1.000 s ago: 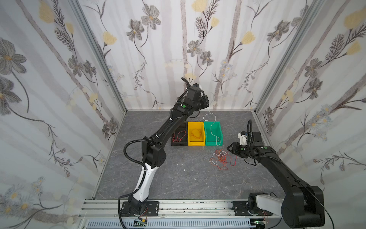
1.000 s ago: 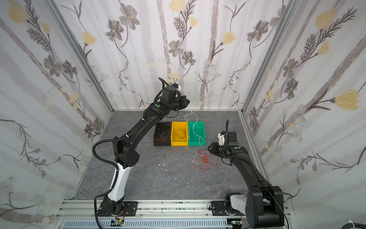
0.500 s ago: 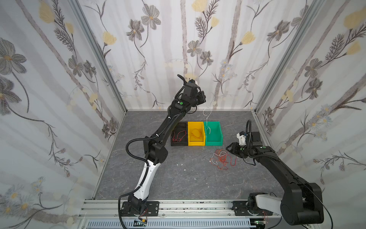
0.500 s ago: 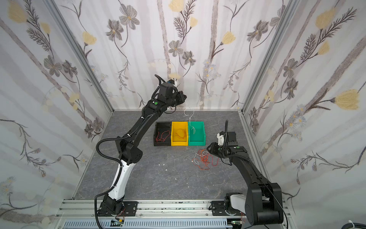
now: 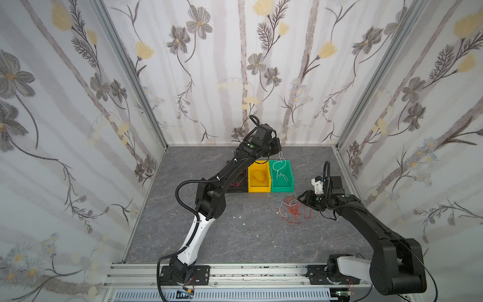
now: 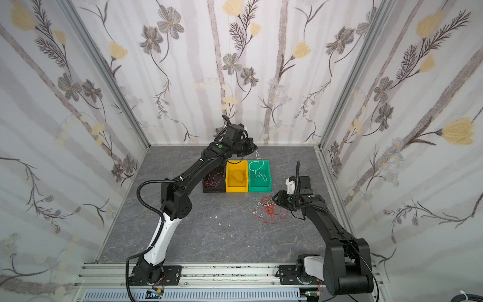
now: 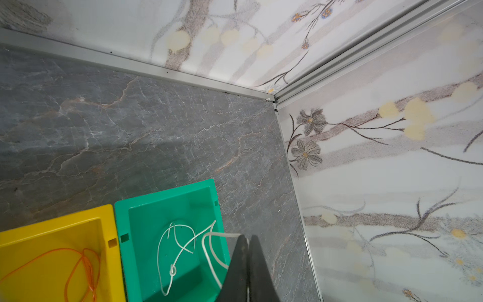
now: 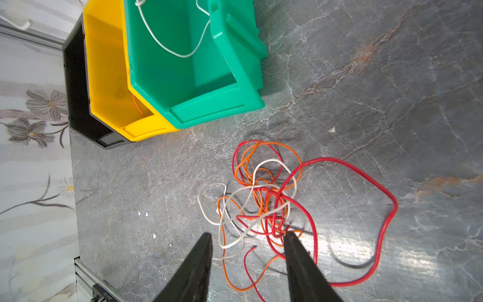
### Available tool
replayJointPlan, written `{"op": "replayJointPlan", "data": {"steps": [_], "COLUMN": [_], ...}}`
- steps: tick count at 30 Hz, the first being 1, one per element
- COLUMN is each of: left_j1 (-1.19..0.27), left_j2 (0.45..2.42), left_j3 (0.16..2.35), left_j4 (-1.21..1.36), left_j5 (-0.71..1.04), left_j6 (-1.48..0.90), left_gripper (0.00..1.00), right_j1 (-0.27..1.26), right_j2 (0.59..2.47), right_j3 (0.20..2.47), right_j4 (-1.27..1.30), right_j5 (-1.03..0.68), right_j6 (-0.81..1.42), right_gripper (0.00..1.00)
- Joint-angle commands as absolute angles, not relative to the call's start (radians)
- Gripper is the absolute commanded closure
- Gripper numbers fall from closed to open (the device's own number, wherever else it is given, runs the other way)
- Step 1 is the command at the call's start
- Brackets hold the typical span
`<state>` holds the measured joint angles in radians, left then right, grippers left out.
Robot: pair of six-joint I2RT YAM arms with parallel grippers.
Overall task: Untangle the cables
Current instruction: 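Lower the white wire into the green bin and open the left gripper, then move the left gripper back toward the tangle while right grasps the orange wire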
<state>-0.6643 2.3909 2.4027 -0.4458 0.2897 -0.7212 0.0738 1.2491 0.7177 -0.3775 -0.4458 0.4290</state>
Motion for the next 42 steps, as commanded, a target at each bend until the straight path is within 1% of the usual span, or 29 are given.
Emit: {"op": "replayJointPlan", "data": {"steps": [1, 8, 19, 21, 23, 27, 28, 29, 31, 34, 42], "left_j1": [-0.673, -0.708, -0.728, -0.729, -0.729, -0.729, -0.729, -0.729, -0.729, -0.726, -0.726], "left_j2": [2.402, 2.461, 2.561, 2.583, 2.600, 2.629, 2.635, 2.634, 2.627, 2.609, 2.563], "left_j3": [2.377, 2.361, 2.495, 2.528, 2.548, 2.588, 2.601, 2.608, 2.608, 2.609, 2.609], "left_j4": [-0.403, -0.442, -0.694, -0.730, -0.736, -0.741, -0.754, -0.766, -0.780, -0.775, -0.759], "left_j5": [0.284, 0.243, 0.064, 0.056, 0.079, 0.140, 0.137, 0.129, 0.110, 0.114, 0.216], "left_j6": [-0.746, -0.742, -0.629, -0.623, -0.620, -0.621, -0.623, -0.621, -0.618, -0.610, -0.591], "left_gripper": [1.00, 1.00, 1.00, 1.00, 0.98, 0.88, 0.83, 0.74, 0.63, 0.52, 0.41], "right_j1": [0.074, 0.074, 0.073, 0.073, 0.073, 0.072, 0.073, 0.073, 0.073, 0.072, 0.073], "right_j2": [1.253, 1.270, 1.282, 1.290, 1.295, 1.292, 1.289, 1.286, 1.284, 1.284, 1.268], "right_j3": [0.713, 0.712, 0.707, 0.709, 0.712, 0.711, 0.710, 0.709, 0.708, 0.709, 0.715], "right_j4": [-0.348, -0.336, -0.329, -0.322, -0.319, -0.322, -0.323, -0.326, -0.327, -0.326, -0.334], "right_j5": [-0.462, -0.471, -0.474, -0.478, -0.483, -0.486, -0.486, -0.484, -0.483, -0.483, -0.482], "right_j6": [0.422, 0.422, 0.421, 0.422, 0.423, 0.424, 0.423, 0.423, 0.422, 0.423, 0.425], "right_gripper": [0.53, 0.53, 0.53, 0.53, 0.53, 0.53, 0.53, 0.53, 0.53, 0.53, 0.53]}}
